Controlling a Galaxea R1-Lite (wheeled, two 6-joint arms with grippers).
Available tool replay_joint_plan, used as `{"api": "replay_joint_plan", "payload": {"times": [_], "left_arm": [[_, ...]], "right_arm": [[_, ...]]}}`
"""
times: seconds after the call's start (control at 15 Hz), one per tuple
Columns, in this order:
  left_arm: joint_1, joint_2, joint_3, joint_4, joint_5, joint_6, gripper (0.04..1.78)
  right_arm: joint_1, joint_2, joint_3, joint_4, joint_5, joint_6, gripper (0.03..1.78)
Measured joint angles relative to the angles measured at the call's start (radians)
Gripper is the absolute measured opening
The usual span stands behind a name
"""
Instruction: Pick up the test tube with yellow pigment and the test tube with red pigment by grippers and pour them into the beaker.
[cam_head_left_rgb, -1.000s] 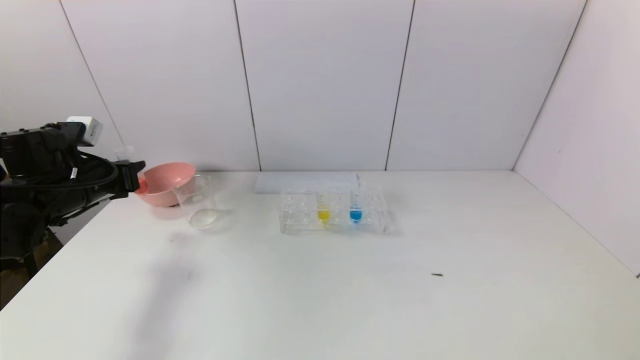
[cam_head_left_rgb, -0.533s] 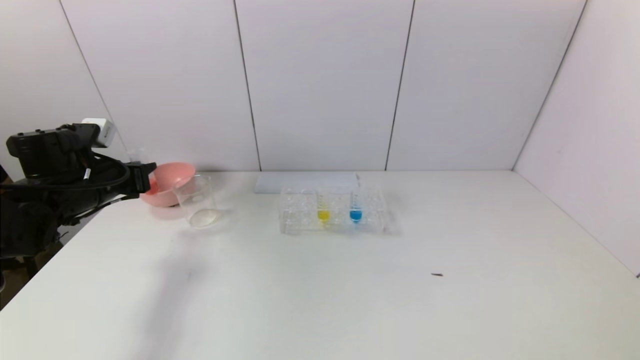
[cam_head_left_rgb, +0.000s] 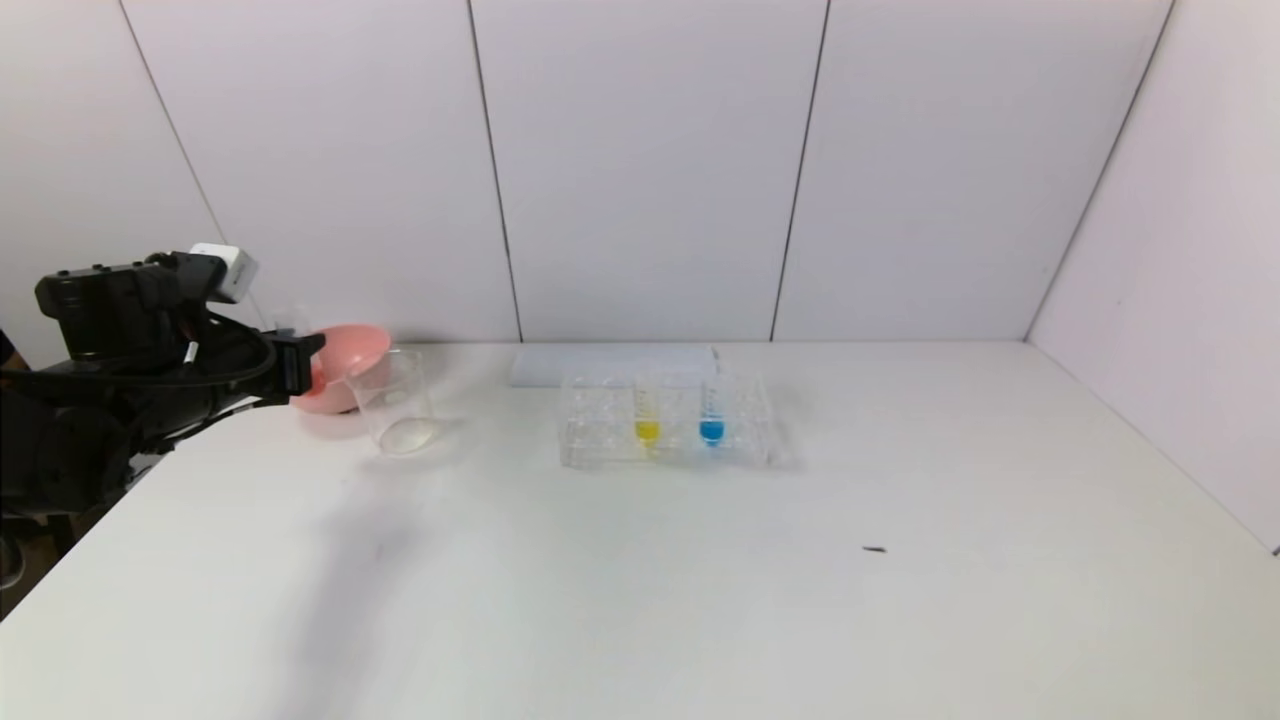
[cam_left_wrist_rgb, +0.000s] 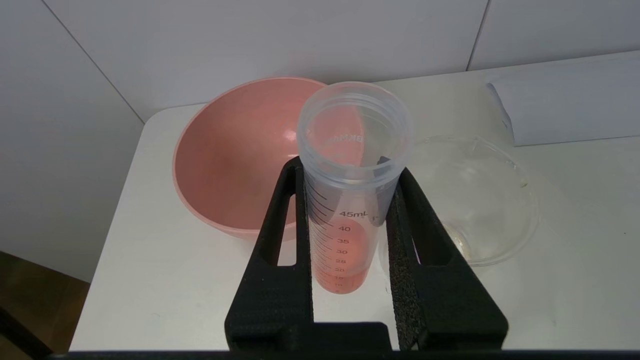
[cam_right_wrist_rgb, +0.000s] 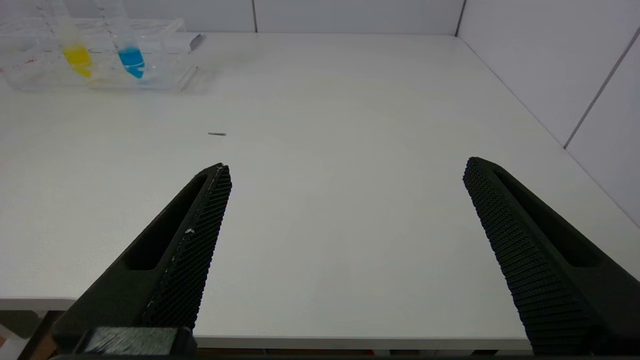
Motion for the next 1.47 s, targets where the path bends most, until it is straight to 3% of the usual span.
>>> {"api": "replay_joint_plan", "payload": {"times": [0.47,1.47], "left_arm": [[0.002,-0.001,-0.007,0.028,-0.001,0.076,0.45],[0.001,-0.041,-0.119,0.308,-0.022,0.264,0.45]], "right_arm": [[0.0,0.0,0.0,0.0,0.0,0.0,1.7],[0.0,0.0,0.0,0.0,0.0,0.0,1.7]]}}
